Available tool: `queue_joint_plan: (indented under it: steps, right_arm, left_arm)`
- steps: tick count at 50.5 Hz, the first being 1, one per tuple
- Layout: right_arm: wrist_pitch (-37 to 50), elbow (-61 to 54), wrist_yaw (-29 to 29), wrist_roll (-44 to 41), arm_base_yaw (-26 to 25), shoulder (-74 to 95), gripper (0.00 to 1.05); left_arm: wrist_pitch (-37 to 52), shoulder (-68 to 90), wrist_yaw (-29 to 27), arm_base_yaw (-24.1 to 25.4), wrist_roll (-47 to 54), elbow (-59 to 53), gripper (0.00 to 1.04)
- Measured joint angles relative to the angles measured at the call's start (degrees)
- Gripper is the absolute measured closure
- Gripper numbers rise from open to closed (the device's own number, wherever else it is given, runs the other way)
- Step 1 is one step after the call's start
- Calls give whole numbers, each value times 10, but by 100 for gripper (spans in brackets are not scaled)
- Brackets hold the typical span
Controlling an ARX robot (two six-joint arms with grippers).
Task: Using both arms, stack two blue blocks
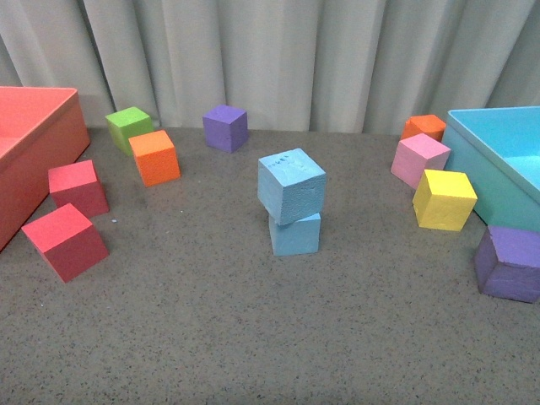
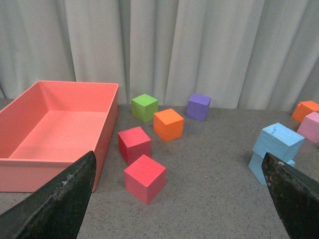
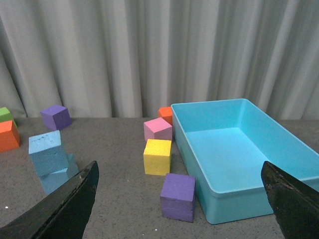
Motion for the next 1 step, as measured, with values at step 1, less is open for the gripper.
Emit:
queue_joint_plan:
  steps: [1]
  right_arm:
    - [0,0,0,0,0,0,10]
  left_arm:
    - [0,0,0,0,0,0,7]
